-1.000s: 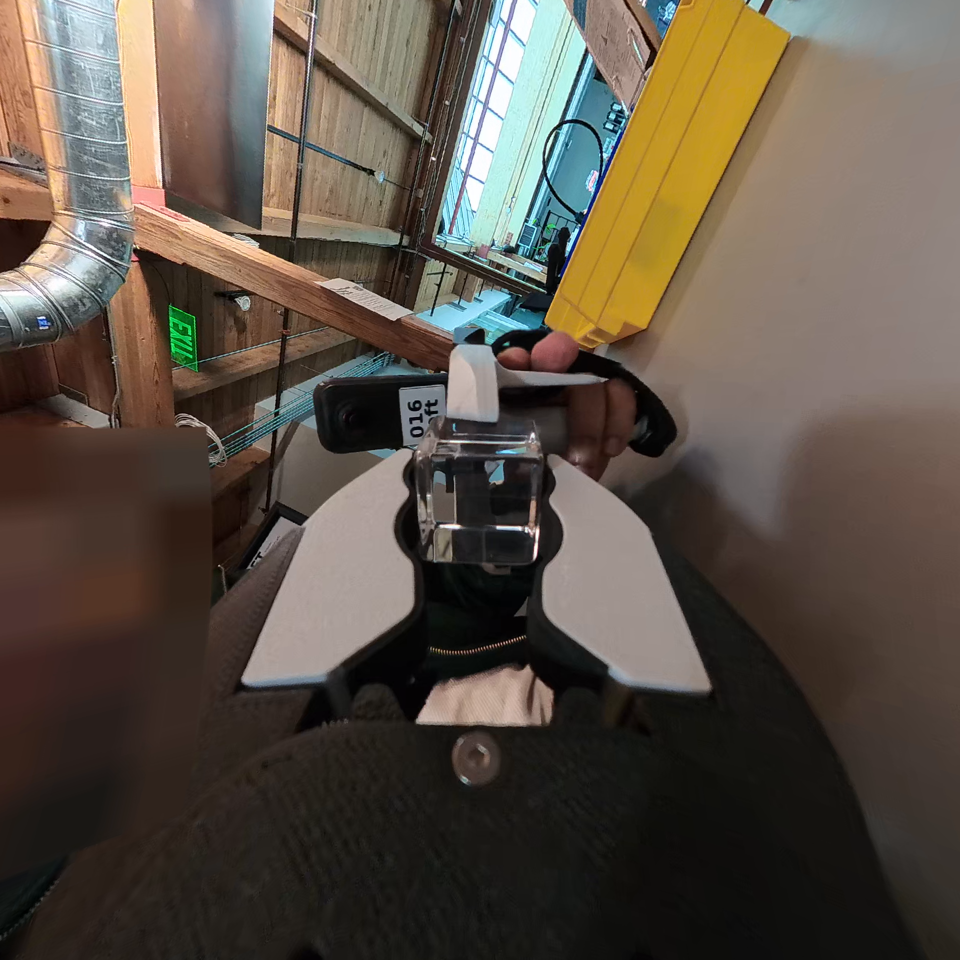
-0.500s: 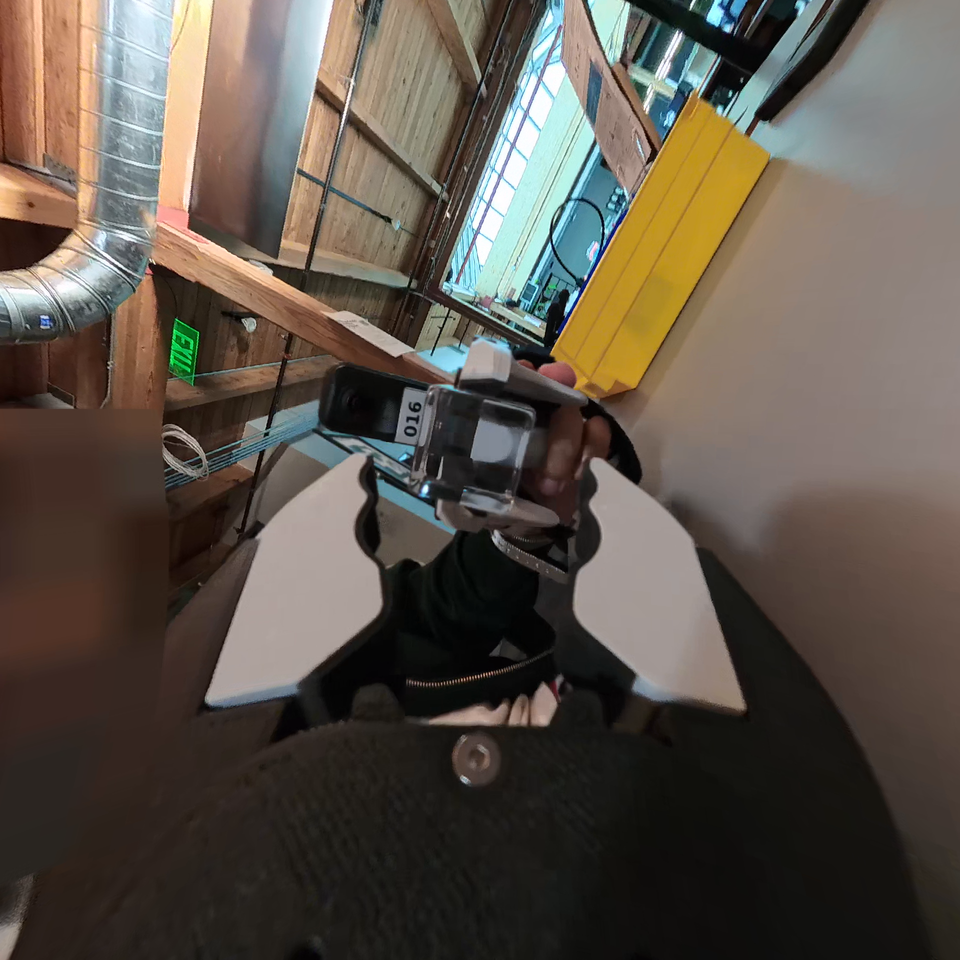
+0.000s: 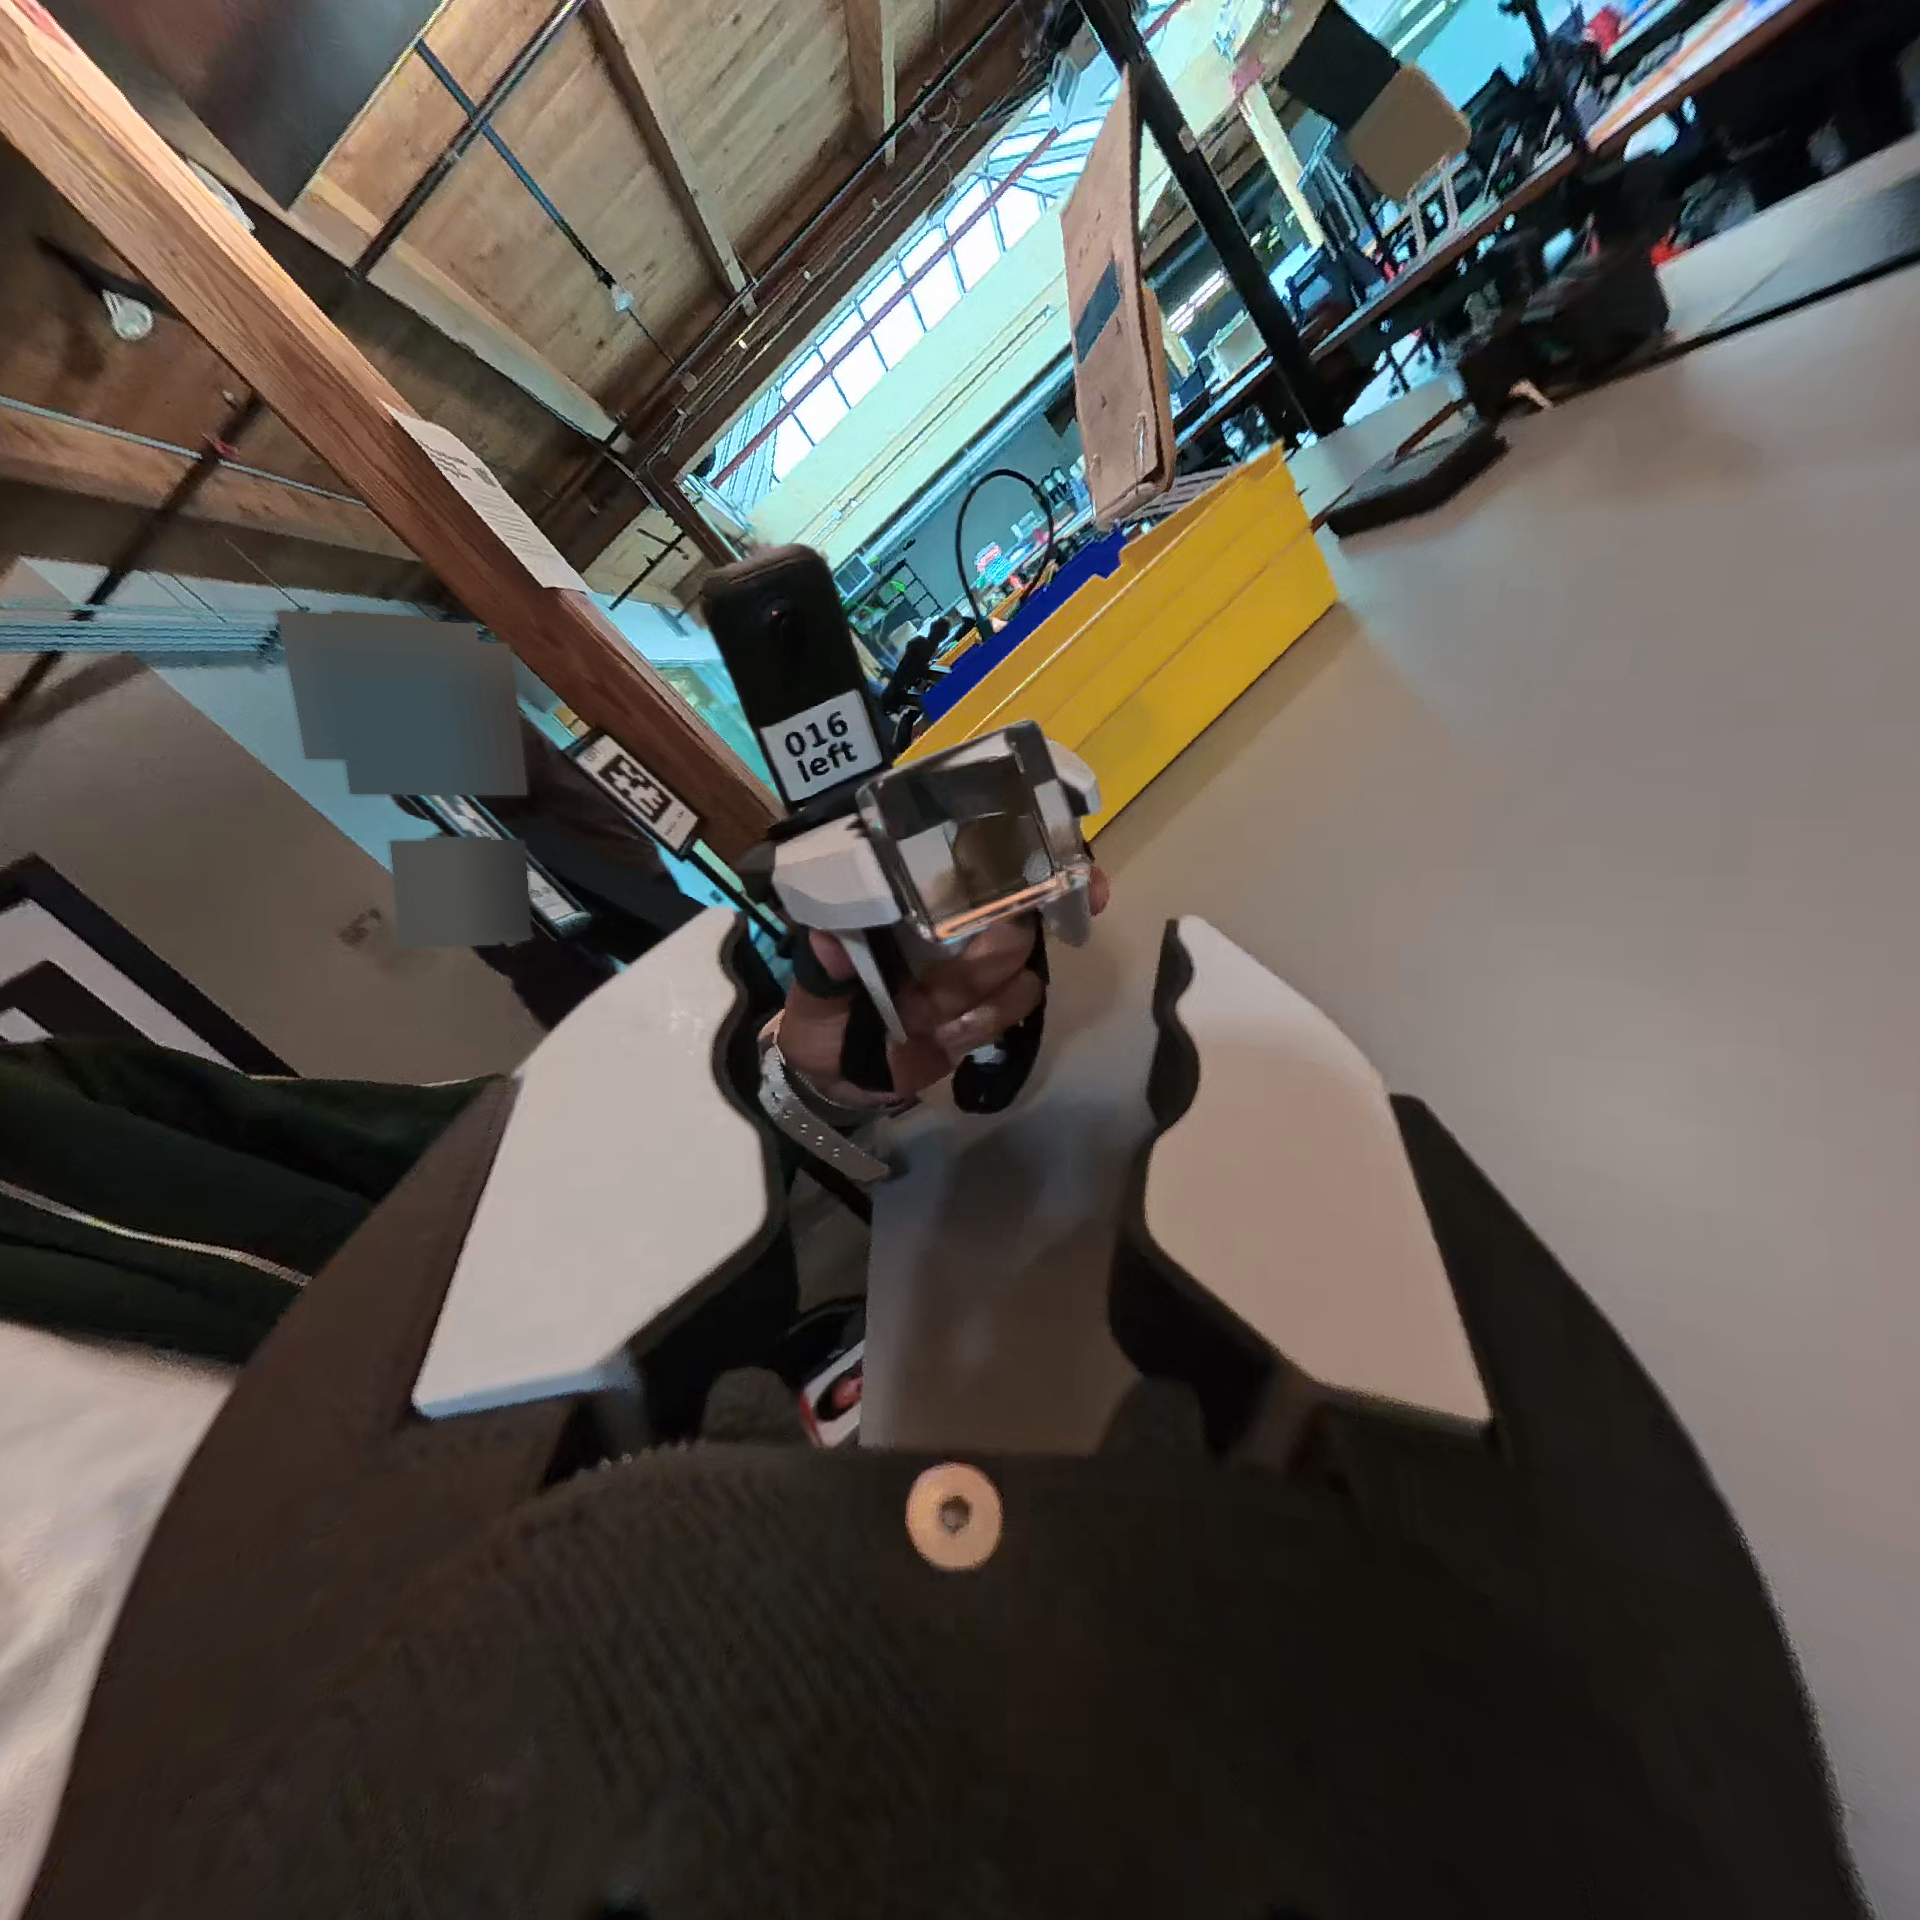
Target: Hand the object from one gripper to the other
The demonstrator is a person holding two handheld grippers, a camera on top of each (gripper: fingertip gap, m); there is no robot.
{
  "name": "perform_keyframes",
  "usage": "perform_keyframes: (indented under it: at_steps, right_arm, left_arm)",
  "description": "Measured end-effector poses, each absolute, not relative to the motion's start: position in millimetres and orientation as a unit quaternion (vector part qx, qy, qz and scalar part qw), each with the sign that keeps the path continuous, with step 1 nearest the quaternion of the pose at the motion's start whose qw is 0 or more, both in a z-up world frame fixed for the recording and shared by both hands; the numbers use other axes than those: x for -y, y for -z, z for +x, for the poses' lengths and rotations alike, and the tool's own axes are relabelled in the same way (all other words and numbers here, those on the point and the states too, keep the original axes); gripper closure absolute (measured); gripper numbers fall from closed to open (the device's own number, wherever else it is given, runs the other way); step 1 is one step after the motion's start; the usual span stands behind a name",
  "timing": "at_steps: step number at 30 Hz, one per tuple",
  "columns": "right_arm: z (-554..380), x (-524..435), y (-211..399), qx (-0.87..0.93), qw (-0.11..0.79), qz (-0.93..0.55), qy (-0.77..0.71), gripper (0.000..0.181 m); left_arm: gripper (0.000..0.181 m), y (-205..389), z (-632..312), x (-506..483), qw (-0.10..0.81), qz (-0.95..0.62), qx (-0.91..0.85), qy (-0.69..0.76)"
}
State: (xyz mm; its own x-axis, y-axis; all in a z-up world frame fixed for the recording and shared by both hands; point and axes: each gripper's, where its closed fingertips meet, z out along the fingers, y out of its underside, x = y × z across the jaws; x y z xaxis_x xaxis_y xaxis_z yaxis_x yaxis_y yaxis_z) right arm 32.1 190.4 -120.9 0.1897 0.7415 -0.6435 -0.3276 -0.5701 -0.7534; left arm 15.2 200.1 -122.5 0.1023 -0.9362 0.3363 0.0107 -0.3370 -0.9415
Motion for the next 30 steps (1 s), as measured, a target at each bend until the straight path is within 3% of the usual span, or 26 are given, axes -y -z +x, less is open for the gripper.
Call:
perform_keyframes:
  at_steps: [7, 21, 30]
  right_arm:
    - [28.7, -190.8, 120.0, 0.204, 0.477, -0.642, -0.565, 0.107]
    - [10.9, -181.0, 131.1, 0.401, 0.594, -0.604, -0.348, 0.059]
    - [0.7, -162.2, 131.2, 0.515, 0.612, -0.543, -0.256, 0.083]
  left_arm:
    - [0.137, 122.8, 9.6, -199.5, 0.416, -0.609, -0.364, 0.569]
    - [0.136, 140.7, 21.3, -188.4, 0.276, -0.629, -0.321, 0.652]
    - [0.136, 147.7, 23.1, -162.7, 0.146, -0.61, -0.332, 0.704]
